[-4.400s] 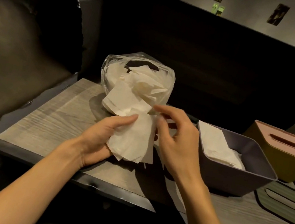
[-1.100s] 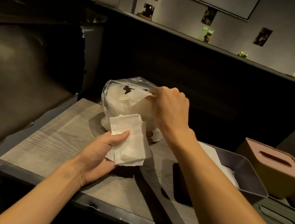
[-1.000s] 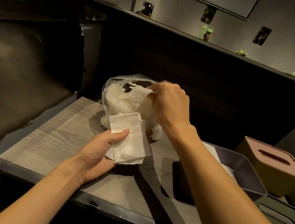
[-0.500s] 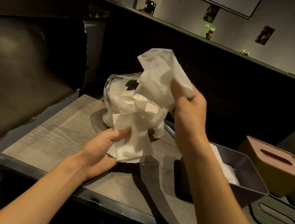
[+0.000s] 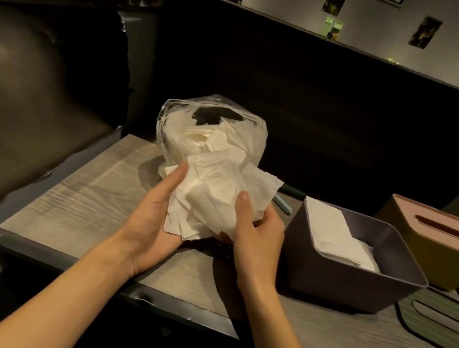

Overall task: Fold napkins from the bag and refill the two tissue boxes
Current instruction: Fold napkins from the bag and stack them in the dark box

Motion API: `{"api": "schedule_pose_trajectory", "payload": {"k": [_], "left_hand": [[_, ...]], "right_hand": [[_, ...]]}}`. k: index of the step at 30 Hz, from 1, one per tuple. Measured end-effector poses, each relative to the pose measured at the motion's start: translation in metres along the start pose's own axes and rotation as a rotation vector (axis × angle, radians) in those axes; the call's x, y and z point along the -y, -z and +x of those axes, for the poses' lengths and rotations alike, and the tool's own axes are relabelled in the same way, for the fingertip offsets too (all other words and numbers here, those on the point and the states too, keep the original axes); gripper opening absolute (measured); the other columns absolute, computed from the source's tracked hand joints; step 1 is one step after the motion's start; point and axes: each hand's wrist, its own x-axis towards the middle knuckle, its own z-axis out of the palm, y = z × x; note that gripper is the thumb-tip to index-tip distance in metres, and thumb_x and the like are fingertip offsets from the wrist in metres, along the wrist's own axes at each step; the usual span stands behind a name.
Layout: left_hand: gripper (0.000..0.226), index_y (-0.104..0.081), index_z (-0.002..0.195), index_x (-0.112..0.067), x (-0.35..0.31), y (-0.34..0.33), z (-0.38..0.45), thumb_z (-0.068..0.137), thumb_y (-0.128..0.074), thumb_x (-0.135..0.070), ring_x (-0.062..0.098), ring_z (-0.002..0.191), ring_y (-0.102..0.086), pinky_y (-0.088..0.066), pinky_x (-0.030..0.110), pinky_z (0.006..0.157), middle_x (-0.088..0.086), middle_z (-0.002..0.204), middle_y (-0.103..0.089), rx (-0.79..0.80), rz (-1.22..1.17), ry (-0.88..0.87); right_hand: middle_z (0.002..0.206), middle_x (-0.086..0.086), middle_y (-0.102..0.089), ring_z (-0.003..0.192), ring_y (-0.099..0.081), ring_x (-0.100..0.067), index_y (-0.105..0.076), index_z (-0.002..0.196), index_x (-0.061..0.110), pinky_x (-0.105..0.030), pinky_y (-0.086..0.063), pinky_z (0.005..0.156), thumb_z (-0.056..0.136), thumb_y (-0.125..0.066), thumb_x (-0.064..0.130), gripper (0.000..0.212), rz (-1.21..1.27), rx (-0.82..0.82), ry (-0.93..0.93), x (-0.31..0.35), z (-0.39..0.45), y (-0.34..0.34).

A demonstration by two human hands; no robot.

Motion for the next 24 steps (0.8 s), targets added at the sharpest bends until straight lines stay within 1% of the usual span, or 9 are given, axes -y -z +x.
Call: {"api": "schedule_pose_trajectory", "payload": {"k": [3, 5, 8, 11, 14, 16, 18, 21, 24], "left_hand": [[0.040, -0.058, 0.141, -0.015, 0.006, 0.005, 0.005, 0.101, -0.058, -0.025, 0.029, 0.119, -0.069, -0.054, 0.049, 0.104, 0.012, 0.128, -0.072, -0.141, 0.106, -0.022], [0.038, -0.060, 0.138, -0.015, 0.006, 0.007, 0.006, 0.101, -0.060, -0.021, 0.029, 0.117, -0.070, -0.052, 0.049, 0.103, 0.012, 0.126, -0.073, -0.193, 0.089, -0.046], [0.036, -0.062, 0.136, -0.014, 0.003, 0.008, 0.006, 0.102, -0.057, -0.024, 0.030, 0.119, -0.069, -0.048, 0.049, 0.107, 0.013, 0.127, -0.072, -0.213, 0.052, -0.068], [0.036, -0.063, 0.135, -0.015, 0.002, 0.008, 0.004, 0.103, -0.055, -0.029, 0.029, 0.116, -0.070, -0.050, 0.048, 0.105, 0.012, 0.124, -0.074, -0.243, 0.044, -0.089], [0.044, -0.060, 0.139, -0.018, 0.002, 0.008, 0.002, 0.103, -0.054, -0.041, 0.032, 0.120, -0.068, -0.050, 0.052, 0.105, 0.012, 0.128, -0.072, -0.249, 0.038, -0.087], [0.050, -0.058, 0.142, -0.016, 0.000, 0.009, 0.000, 0.104, -0.050, -0.047, 0.033, 0.126, -0.064, -0.046, 0.052, 0.110, 0.013, 0.135, -0.068, -0.210, 0.007, -0.062], [0.051, -0.057, 0.143, -0.012, -0.001, 0.009, -0.002, 0.103, -0.051, -0.043, 0.033, 0.129, -0.062, -0.043, 0.049, 0.112, 0.015, 0.139, -0.065, -0.154, -0.018, -0.034], [0.044, -0.060, 0.139, -0.009, 0.000, 0.009, -0.003, 0.099, -0.057, -0.026, 0.035, 0.125, -0.064, -0.044, 0.051, 0.111, 0.018, 0.134, -0.067, -0.143, 0.014, -0.009], [0.039, -0.062, 0.136, -0.010, 0.002, 0.010, -0.001, 0.099, -0.061, -0.022, 0.035, 0.121, -0.067, -0.045, 0.055, 0.111, 0.018, 0.130, -0.070, -0.196, 0.013, 0.001]], "right_hand": [[0.092, 0.002, -0.076, 0.087, -0.075, -0.019, -0.073, 0.097, 0.022, -0.056, -0.062, 0.074, 0.107, -0.051, 0.045, 0.033, -0.077, 0.066, 0.059, -0.003, -0.004, -0.001], [0.089, 0.000, -0.076, 0.083, -0.075, -0.021, -0.072, 0.095, 0.021, -0.050, -0.063, 0.065, 0.108, -0.049, 0.045, 0.036, -0.075, 0.091, 0.046, -0.004, -0.005, -0.003], [0.098, -0.004, -0.076, 0.084, -0.076, -0.023, -0.072, 0.104, 0.017, -0.035, -0.063, 0.059, 0.107, -0.048, 0.045, 0.037, 0.031, 0.125, -0.044, -0.002, -0.008, -0.001], [0.102, -0.001, -0.076, 0.087, -0.076, -0.021, -0.072, 0.107, 0.022, -0.035, -0.062, 0.057, 0.101, -0.048, 0.053, 0.039, 0.053, 0.146, -0.026, -0.002, -0.010, 0.002], [0.102, 0.008, -0.077, 0.087, -0.076, -0.020, -0.072, 0.107, 0.030, -0.037, -0.063, 0.062, 0.103, -0.059, 0.042, 0.018, 0.008, 0.129, -0.005, -0.002, -0.011, 0.005], [0.098, 0.006, -0.076, 0.069, -0.076, -0.021, -0.071, 0.101, 0.027, -0.029, -0.058, 0.054, 0.104, -0.060, 0.031, 0.012, -0.022, 0.099, -0.039, -0.001, -0.010, 0.007], [0.091, 0.000, -0.075, 0.056, -0.073, -0.022, -0.069, 0.096, 0.026, -0.024, -0.052, 0.047, 0.107, -0.055, 0.031, 0.018, -0.032, 0.067, -0.084, 0.001, -0.008, 0.009], [0.085, -0.001, -0.073, 0.069, -0.074, -0.025, -0.072, 0.094, 0.021, -0.033, -0.059, 0.053, 0.108, -0.051, 0.039, 0.031, -0.007, 0.055, -0.073, 0.002, -0.008, 0.006], [0.086, 0.000, -0.074, 0.082, -0.071, -0.024, -0.076, 0.094, 0.025, -0.053, -0.061, 0.069, 0.107, -0.049, 0.043, 0.035, -0.041, 0.072, 0.015, -0.001, -0.009, 0.004]]}}
